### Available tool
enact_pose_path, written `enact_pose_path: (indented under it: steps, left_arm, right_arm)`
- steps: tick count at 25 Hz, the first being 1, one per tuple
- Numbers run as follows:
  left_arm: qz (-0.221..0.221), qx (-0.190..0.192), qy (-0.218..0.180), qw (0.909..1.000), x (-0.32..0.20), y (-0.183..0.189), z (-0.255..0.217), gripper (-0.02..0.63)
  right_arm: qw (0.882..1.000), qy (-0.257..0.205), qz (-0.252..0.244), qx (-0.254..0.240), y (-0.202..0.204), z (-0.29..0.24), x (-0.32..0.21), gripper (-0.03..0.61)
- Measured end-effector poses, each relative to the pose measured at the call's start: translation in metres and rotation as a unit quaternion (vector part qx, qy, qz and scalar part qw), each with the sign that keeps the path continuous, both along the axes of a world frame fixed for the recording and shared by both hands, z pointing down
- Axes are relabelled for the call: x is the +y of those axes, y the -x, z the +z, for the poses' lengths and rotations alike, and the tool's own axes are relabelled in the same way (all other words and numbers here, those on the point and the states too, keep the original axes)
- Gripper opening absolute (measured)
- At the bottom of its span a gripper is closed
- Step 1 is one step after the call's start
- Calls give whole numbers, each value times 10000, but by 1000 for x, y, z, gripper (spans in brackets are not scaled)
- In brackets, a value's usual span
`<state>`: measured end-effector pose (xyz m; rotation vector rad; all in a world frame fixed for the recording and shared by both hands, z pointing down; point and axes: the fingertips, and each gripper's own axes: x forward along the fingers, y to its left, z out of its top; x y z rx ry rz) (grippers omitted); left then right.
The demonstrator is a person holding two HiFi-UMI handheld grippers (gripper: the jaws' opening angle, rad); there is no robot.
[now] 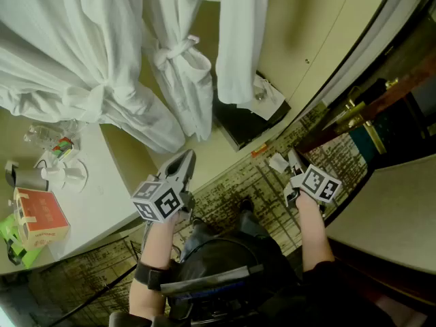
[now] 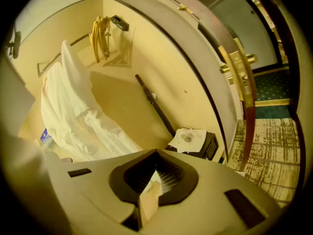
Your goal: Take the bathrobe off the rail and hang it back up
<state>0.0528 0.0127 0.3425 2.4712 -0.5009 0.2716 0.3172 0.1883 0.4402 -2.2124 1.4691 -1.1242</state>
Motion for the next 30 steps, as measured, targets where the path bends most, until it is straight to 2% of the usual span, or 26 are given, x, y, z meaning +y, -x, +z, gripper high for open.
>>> enact_pose_path:
  steps: [6,10,14,17,20,26,30]
  left_arm:
    - [-527,-60,-163,9985,-32,59,-7,0]
    - [-1026,-306,-456,9932,-46,105,-12,1]
    - [-1416,-720,-834,9838,-54,149,-17,0]
    - [-1720,-1026,-1122,9733,-59,182,-19,2]
    - [-1964,-1142,-1253,9658,-62,210,-21,2]
    - [-2234,-1156,-1238,9599,-67,245,-18,2]
    - [-2202,-1149,-1223,9609,-71,252,-13,0]
  right_arm:
    - [9959,-17,-800,413,51,-13,-60,15]
    - [9851,-60,-1555,738,92,-24,-105,15]
    - [9648,-114,-2327,1217,138,-37,-143,15]
    - [9465,-174,-2842,1516,177,-47,-166,15]
    - [9275,-241,-3297,1742,216,-57,-182,15]
    - [8971,-326,-3925,2003,278,-66,-198,15]
    - [8898,-331,-4080,2019,300,-67,-203,15]
